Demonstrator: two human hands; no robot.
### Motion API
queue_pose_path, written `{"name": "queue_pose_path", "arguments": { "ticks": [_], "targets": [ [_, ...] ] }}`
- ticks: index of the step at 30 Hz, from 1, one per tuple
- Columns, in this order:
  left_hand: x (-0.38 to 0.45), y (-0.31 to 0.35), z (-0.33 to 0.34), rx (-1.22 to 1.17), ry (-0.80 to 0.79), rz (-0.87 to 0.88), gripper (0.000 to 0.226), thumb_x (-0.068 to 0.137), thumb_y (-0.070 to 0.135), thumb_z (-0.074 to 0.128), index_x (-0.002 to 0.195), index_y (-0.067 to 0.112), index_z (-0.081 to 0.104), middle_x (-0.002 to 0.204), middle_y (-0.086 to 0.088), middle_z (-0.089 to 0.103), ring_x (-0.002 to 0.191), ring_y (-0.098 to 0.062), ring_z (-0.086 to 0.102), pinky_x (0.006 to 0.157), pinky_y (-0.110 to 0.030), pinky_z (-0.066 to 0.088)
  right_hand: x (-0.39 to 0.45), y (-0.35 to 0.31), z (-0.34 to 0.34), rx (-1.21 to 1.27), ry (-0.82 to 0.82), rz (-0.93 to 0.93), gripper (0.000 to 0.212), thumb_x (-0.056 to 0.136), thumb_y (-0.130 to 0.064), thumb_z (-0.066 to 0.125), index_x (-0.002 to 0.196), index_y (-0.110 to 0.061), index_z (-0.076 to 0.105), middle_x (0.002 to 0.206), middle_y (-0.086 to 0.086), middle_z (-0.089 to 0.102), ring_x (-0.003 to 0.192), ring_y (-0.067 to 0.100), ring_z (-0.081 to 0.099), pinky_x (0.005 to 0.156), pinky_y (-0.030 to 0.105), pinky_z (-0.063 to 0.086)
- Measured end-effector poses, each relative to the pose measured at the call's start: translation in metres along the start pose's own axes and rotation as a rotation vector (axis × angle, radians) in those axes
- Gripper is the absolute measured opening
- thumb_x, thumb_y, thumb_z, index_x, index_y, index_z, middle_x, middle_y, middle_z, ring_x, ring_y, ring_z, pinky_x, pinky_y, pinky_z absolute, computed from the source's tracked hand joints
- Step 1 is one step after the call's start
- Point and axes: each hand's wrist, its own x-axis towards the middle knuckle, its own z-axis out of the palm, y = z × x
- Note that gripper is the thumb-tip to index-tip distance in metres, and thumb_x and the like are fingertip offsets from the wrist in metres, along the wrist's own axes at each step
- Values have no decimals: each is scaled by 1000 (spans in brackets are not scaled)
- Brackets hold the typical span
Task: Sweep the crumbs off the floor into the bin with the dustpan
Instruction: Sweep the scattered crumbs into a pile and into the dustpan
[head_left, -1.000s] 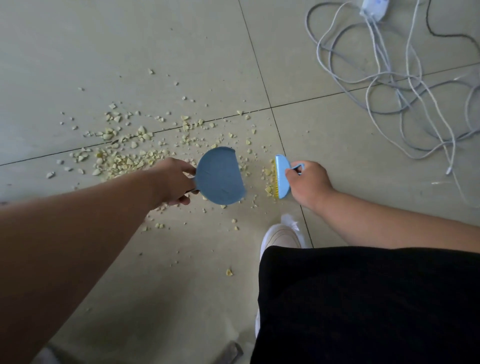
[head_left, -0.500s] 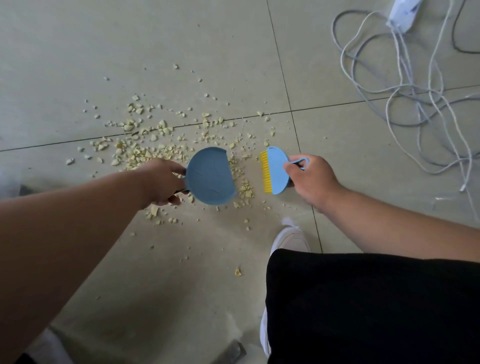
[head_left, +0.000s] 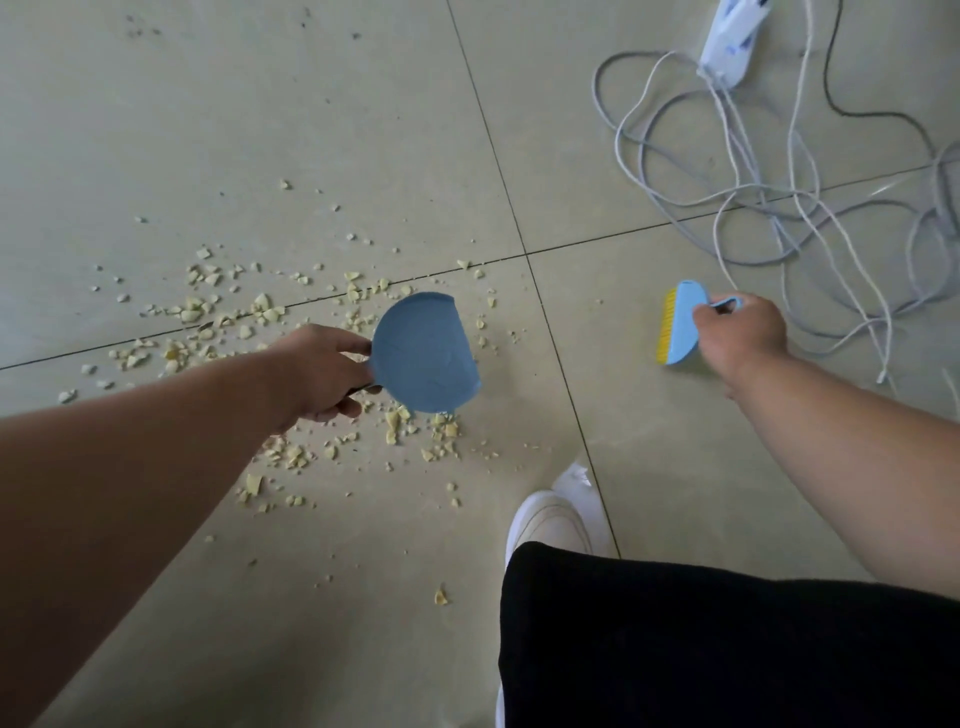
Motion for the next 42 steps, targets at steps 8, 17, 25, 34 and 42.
{"name": "queue_pose_path", "arguments": {
  "ticks": [8,17,25,34,42],
  "targets": [
    [17,3,-2,18,14,5,25,99,21,75,123,26,78,89,-6,83,54,-14,68,43,-21,47,-2,-11,39,33,-88,-95,33,91,-36,60,101,-5,69,88,16,71,75,25,61,66,33,48],
    [24,-9,-22,25,37,23,16,96,23,75,107,32,82,83,-5,82,55,-20,55,57,-30,46,-39,-64,84,-175,-324,-376,29,97,-27,52,82,-4,58,68,9,53,58,26,44,53,29,40],
    [9,-54,-59,16,153,21,20,95,13,75,109,25,83,63,-3,73,44,-19,48,43,-22,39,-75,-113,126,-382,-446,-573,24,97,-26,53,75,-15,52,67,-1,54,71,28,51,61,32,33],
    [-4,-97,-83,-50,168,-9,23,95,9,74,112,23,83,61,-3,71,49,-20,48,42,-21,38,-145,-150,179,-320,-645,-641,26,95,-25,53,95,-3,68,88,15,71,74,24,55,66,33,42],
    [4,-105,-104,-117,175,-2,22,95,13,75,108,30,82,61,-1,70,54,-22,47,48,-23,37,-92,-175,143,-48,-417,-461,26,85,-31,64,106,-19,74,99,2,75,94,23,72,84,34,58]
  ]
}}
